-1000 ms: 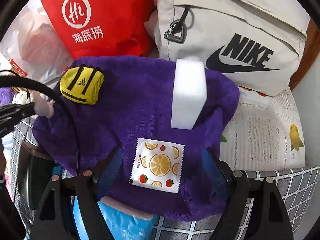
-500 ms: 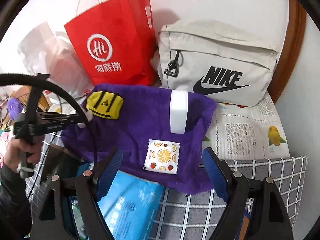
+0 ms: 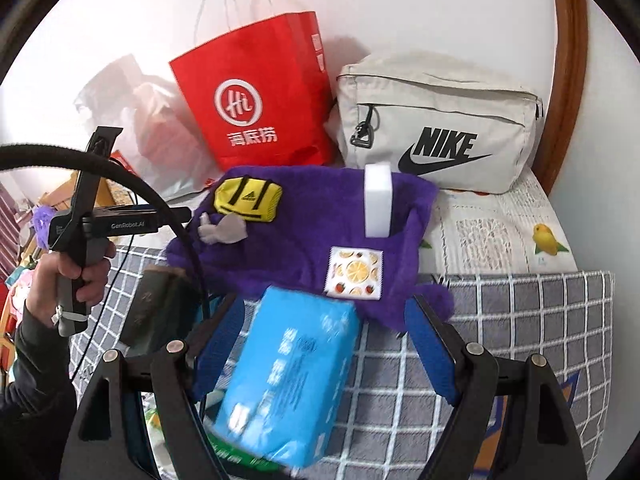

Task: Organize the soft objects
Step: 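Move right gripper to the green snack bag while left gripper withdraws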

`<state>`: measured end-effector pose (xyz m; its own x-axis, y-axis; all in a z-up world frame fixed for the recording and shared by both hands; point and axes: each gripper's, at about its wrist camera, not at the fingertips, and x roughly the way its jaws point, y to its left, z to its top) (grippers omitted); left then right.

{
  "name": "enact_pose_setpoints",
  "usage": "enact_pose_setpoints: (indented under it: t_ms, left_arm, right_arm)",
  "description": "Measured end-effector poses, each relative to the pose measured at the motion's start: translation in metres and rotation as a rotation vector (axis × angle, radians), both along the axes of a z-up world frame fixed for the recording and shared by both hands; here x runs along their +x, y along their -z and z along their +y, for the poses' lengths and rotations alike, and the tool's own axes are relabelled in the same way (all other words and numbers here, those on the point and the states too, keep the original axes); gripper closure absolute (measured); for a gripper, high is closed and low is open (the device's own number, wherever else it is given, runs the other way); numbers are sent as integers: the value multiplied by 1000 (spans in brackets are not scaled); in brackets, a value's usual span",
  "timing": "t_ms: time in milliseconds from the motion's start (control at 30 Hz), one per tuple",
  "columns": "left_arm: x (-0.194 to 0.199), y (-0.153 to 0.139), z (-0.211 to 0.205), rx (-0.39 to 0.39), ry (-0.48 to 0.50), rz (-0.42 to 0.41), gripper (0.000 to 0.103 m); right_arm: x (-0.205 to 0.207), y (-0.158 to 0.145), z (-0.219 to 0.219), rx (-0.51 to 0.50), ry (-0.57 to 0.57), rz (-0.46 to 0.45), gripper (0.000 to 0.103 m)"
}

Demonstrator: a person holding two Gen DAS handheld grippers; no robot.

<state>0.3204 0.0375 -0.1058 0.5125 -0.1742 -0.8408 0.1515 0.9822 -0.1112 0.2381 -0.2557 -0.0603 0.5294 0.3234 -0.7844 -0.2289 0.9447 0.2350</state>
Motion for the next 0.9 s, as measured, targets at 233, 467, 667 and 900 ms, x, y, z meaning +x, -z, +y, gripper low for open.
enact_pose_setpoints:
  t_ms: [233,467,667,900]
  left_arm:
    - [-46,-9,0,-29,13,4,32]
    - [-100,-9,1,-31,13,5,32]
    - [-151,-14,2,-24,12,-29,32]
    - [-198,4,3,-85,7,-8,32]
  right_arm:
    - [-50,-4,13,-8,-34,-7,21]
    - [-92,11,24,-1,-56,10,21]
    - [-126,44,37,-40,-108,33,22]
    - [-149,82,56,-117,-191,41,27]
